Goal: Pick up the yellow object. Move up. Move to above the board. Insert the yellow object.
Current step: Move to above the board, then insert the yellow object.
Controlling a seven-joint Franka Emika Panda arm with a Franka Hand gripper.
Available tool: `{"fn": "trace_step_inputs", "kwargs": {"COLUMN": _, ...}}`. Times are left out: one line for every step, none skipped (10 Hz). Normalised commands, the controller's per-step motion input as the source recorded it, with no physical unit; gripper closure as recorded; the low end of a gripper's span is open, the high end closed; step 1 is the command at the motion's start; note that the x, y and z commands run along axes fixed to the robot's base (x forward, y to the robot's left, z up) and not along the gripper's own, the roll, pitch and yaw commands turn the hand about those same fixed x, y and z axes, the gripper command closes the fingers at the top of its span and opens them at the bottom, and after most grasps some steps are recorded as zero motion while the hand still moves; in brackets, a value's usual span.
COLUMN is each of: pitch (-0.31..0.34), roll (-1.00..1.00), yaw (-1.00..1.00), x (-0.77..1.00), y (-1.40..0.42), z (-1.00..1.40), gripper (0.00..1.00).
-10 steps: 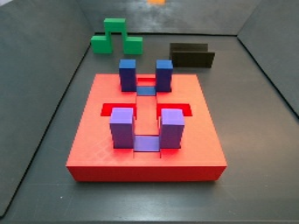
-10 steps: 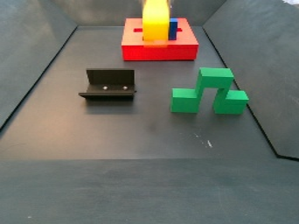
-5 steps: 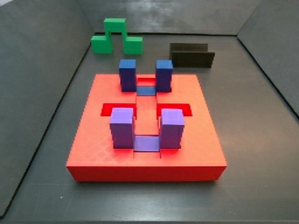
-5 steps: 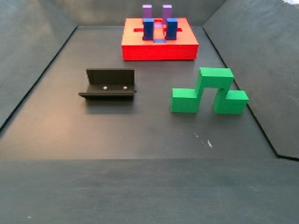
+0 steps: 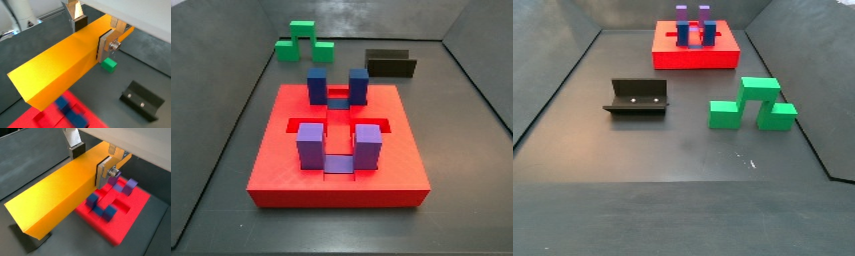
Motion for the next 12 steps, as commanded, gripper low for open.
{"fn": "trace_step_inputs", "kwargs": {"pitch": 0.075, "roll": 0.0, "yaw": 0.01, "x": -0.11, "y": -1.4, "z": 0.27, "gripper": 1.0}}
{"fn": "trace_step_inputs", "kwargs": {"pitch": 0.085, "roll": 0.0, "yaw": 0.01, "x": -0.1, "y": -1.4, "z": 0.28, "gripper": 1.0}}
{"fn": "trace_step_inputs", "kwargs": {"pitch": 0.105, "roll": 0.02, "yaw": 0.01, "x": 0.0, "y": -0.58, "z": 0.12, "gripper": 1.0}}
{"fn": "trace_step_inputs", "kwargs": {"pitch": 0.0, "roll": -0.03, "yaw": 0.0, "x": 0.0, "y": 0.0, "z": -0.03, "gripper": 1.0}}
{"fn": "trace_step_inputs", "kwargs": {"pitch": -0.081, "roll": -0.15, "yaw": -0.03, "x": 0.0, "y": -0.07, "z": -0.61, "gripper": 1.0}}
{"fn": "trace_step_inputs", "kwargs": {"pitch": -0.093, "roll": 0.0, "yaw": 0.07, "x": 0.11, "y": -0.26, "z": -1.0, "gripper": 1.0}}
{"fn": "trace_step_inputs", "kwargs": {"pitch": -0.044, "roll": 0.0, "yaw": 0.17, "x": 0.12, "y": -0.41, "z": -1.0, "gripper": 1.0}}
{"fn": "trace_step_inputs", "kwargs": {"pitch": -0.036, "roll": 0.01, "yaw": 0.2, "x": 0.01, "y": -0.59, "z": -1.0, "gripper": 1.0}}
{"fn": "trace_step_inputs", "kwargs": {"pitch": -0.086, "roll": 0.06, "yaw": 0.32, "x": 0.04, "y": -0.53, "z": -0.98, "gripper": 1.0}}
{"fn": "trace_step_inputs", "kwargs": {"pitch": -0.097, "roll": 0.17, "yaw": 0.39, "x": 0.01, "y": -0.37, "z": -0.85, "gripper": 1.0}}
{"fn": "trace_step_inputs", "kwargs": {"pitch": -0.127, "roll": 0.2, "yaw": 0.32, "x": 0.0, "y": -0.15, "z": -0.78, "gripper": 1.0}}
{"fn": "trace_step_inputs", "kwargs": {"pitch": -0.123, "roll": 0.16, "yaw": 0.19, "x": 0.0, "y": 0.0, "z": -0.85, "gripper": 1.0}}
